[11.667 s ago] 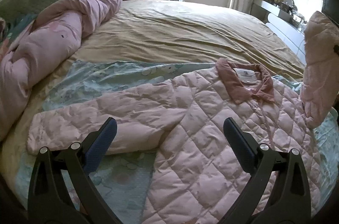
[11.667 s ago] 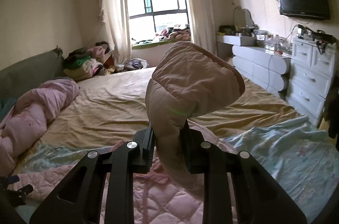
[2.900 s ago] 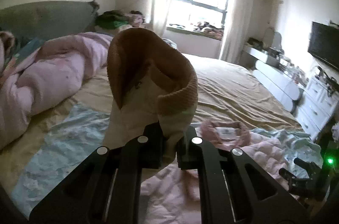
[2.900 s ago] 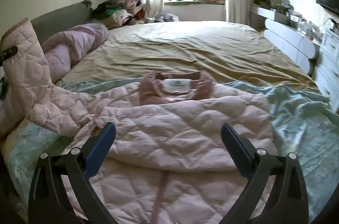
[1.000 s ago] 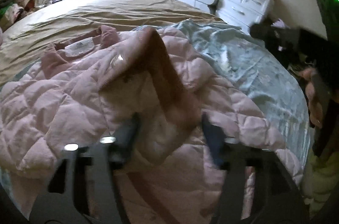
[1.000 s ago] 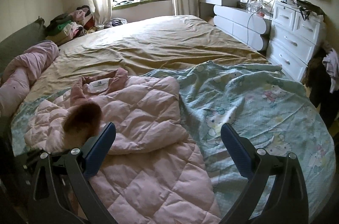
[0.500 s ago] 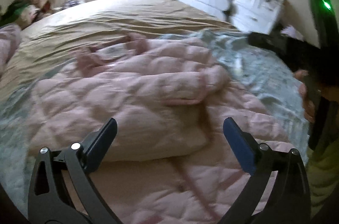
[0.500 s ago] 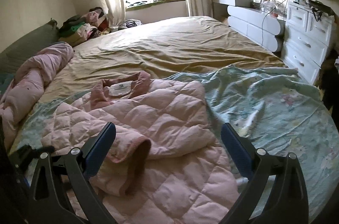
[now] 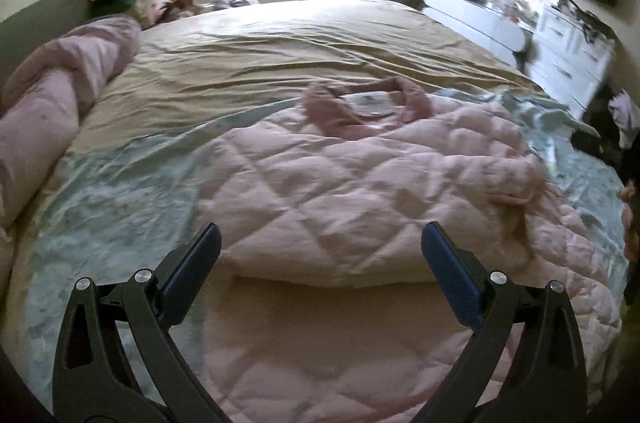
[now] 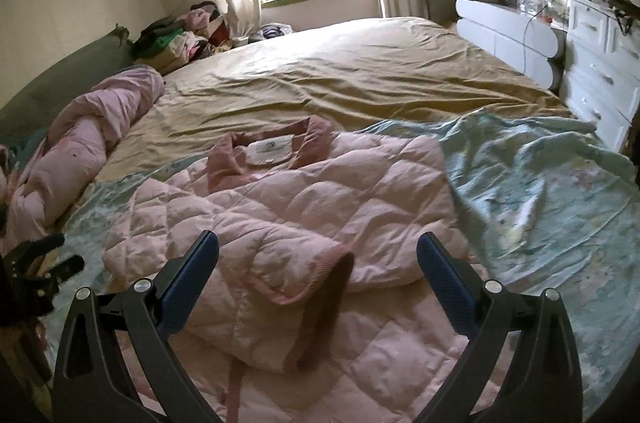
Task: Fold large clothes
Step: 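Lower the sleeve onto the jacket body and open the left tool, then reach the right tool to the ribbed jacket edge and close on it, then fold the held ribbed edge over the jacket body, open the right tool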
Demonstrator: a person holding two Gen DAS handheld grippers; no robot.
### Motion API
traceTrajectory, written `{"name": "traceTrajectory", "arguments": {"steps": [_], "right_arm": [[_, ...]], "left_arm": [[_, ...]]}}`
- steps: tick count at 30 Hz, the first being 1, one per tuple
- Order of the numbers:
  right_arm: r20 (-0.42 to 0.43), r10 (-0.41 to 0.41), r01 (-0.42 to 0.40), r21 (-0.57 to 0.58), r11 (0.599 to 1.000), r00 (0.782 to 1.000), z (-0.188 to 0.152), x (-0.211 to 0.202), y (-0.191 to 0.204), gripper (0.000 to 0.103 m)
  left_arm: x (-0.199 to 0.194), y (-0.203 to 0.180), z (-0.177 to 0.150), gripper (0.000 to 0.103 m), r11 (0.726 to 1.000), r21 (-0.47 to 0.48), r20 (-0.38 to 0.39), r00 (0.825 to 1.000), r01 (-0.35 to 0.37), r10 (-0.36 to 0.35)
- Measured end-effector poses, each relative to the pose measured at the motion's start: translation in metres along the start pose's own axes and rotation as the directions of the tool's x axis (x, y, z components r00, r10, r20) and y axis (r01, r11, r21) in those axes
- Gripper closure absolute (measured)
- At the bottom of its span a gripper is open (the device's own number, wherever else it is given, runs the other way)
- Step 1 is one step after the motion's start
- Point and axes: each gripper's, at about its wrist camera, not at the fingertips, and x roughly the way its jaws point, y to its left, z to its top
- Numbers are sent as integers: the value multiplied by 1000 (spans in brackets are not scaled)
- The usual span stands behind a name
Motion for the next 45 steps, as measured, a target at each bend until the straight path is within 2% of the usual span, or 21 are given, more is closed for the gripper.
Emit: {"name": "traceTrajectory", "arguments": {"steps": [6,19,21,23,27,31,34,36,37,38,42,45], "right_arm": [[-37,-5,6,15,1000,999,-8,21,11,4],[-106,7,0,73,997,994,-24,56,12,5],[-117,15,-5,83,997,993,-26,61,12,19],[-138,26,-14,86,996,990,-28,68,12,25],[-150,40,-25,96,995,988,-31,76,13,34],[-155,71,-56,100,993,985,-35,81,15,34],[-169,82,-62,123,990,982,-35,88,11,47],[-176,107,-81,150,985,979,-35,93,7,76],[-174,114,-87,158,984,978,-34,95,5,84],[-159,111,-87,151,985,981,-31,94,4,96],[-88,116,-112,56,992,989,-5,73,13,97],[-25,110,-111,-47,993,994,27,53,22,97]], "left_arm": [[2,31,1,9,999,-33,5,1000,-16,16],[33,63,-2,9,994,-107,-32,999,-31,27],[36,65,-3,9,993,-112,-35,999,-31,28],[37,66,-3,9,993,-112,-38,999,-33,28],[38,64,-2,9,995,-94,-34,999,-22,19],[40,59,-2,9,997,-63,-37,999,-33,30],[44,56,-2,9,998,-59,-49,998,-38,35],[49,56,-1,9,997,-59,-59,997,-49,45],[50,56,-1,9,997,-61,-62,997,-56,52],[50,57,1,9,996,-68,-63,996,-62,58],[46,57,11,9,994,-92,-48,997,-60,56],[44,53,20,9,994,-83,-33,997,-65,63]]}}
